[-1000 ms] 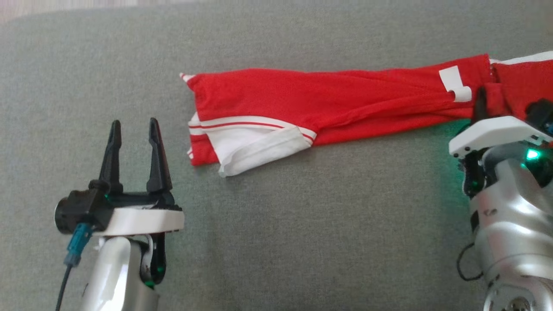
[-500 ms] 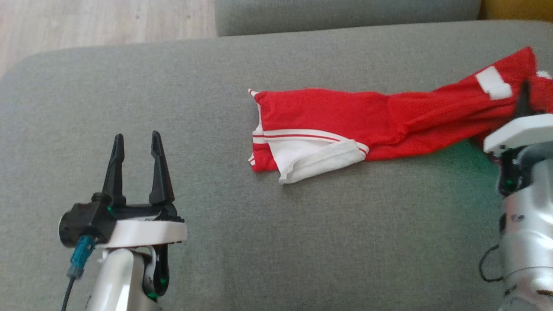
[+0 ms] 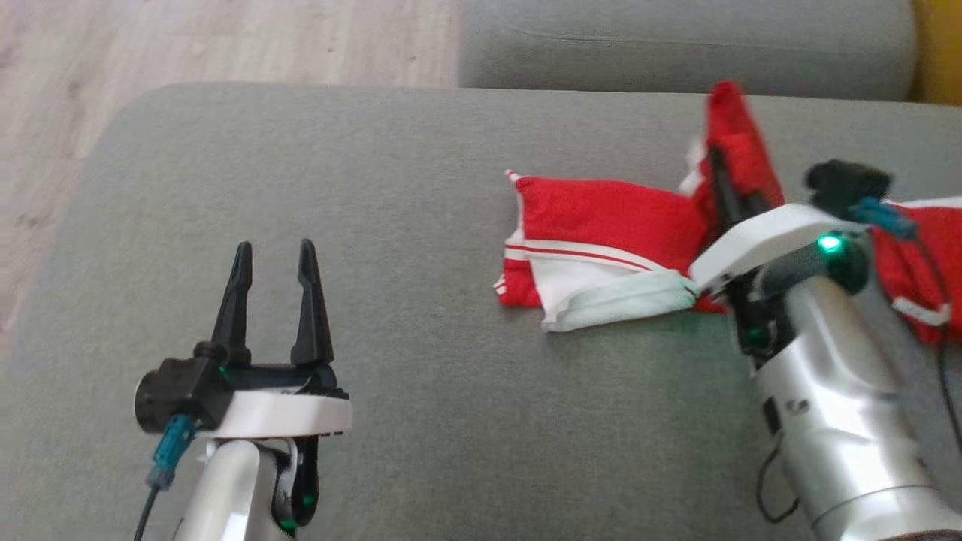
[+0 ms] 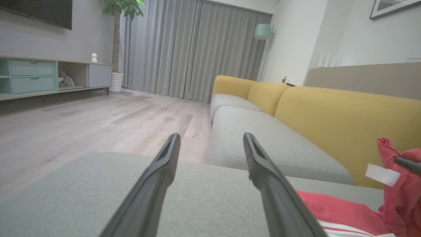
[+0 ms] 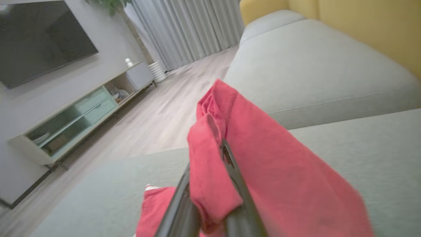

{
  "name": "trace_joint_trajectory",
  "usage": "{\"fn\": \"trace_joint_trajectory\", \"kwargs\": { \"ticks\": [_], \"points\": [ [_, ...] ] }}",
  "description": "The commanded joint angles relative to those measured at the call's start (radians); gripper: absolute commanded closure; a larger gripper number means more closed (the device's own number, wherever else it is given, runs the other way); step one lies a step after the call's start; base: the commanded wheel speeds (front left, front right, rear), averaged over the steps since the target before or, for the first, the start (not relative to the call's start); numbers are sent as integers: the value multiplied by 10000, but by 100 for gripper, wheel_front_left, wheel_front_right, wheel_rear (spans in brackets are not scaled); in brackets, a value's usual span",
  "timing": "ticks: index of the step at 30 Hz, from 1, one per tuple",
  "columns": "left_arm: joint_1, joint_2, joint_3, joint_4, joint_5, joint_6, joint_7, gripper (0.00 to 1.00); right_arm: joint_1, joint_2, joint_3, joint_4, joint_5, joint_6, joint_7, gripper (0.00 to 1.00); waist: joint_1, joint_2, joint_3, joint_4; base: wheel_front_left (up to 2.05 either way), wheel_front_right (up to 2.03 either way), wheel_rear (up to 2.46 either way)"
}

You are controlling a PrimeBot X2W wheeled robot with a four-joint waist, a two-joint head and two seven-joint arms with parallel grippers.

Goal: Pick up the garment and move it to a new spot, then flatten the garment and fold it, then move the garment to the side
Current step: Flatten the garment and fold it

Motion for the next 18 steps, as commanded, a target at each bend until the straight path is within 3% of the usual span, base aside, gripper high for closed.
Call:
{"fn": "trace_joint_trajectory", "kwargs": {
  "ticks": [1, 7, 18],
  "points": [
    [-512, 70, 204, -278, -86, 41, -51, 0, -128, 125, 639, -291, 368, -7, -194, 100, 0, -1, 44, 298, 0, 0, 0],
    [-761, 70, -163, -102, -80, -32, -51, 0, -441, 126, 2366, 595, 1798, -7, -798, 100, 0, -1, 401, 987, 0, 0, 0],
    [-1349, 70, -635, -176, -291, 119, -51, 0, -1353, 127, 4253, 2334, 3429, -7, -1516, 100, 0, -1, 1076, 1717, 0, 0, 0]
  ]
}}
